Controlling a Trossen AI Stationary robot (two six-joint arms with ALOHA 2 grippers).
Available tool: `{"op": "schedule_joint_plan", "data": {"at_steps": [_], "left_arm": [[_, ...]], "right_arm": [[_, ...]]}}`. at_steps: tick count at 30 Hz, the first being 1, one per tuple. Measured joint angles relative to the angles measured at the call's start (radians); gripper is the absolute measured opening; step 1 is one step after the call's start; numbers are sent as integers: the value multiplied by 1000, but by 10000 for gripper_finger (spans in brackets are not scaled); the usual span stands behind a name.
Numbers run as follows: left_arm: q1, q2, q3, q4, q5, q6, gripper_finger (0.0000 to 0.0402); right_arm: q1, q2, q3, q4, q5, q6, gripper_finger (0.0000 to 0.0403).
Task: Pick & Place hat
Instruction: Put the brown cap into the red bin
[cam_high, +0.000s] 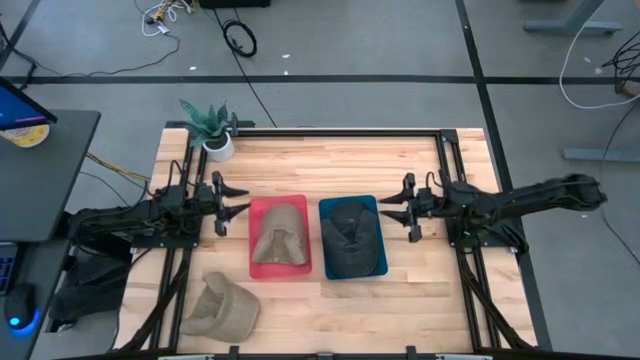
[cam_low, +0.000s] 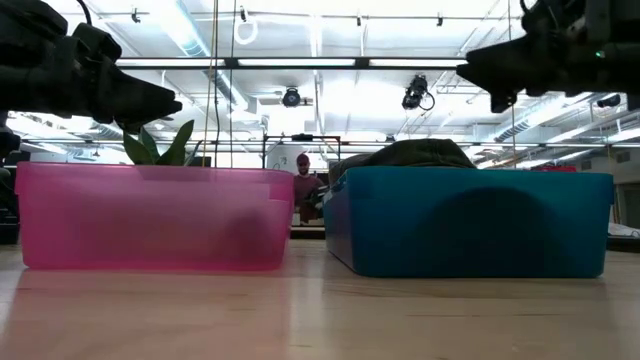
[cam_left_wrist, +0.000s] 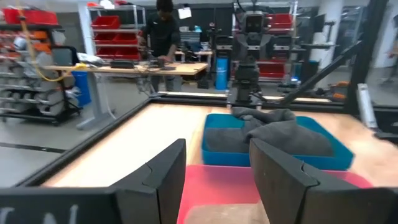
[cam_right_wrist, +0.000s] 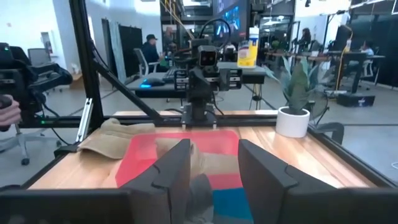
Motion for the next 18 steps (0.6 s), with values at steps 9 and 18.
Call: {"op": "schedule_joint_plan", "data": {"at_steps": [9,18], "left_arm": [[0,0,0,-6,-21,47,181],[0,0,0,-6,-21,21,181]], "right_arm": [[-1,-148,-101,1,7,4,137],[0,-248,-140,-107,37,-3,137]]}}
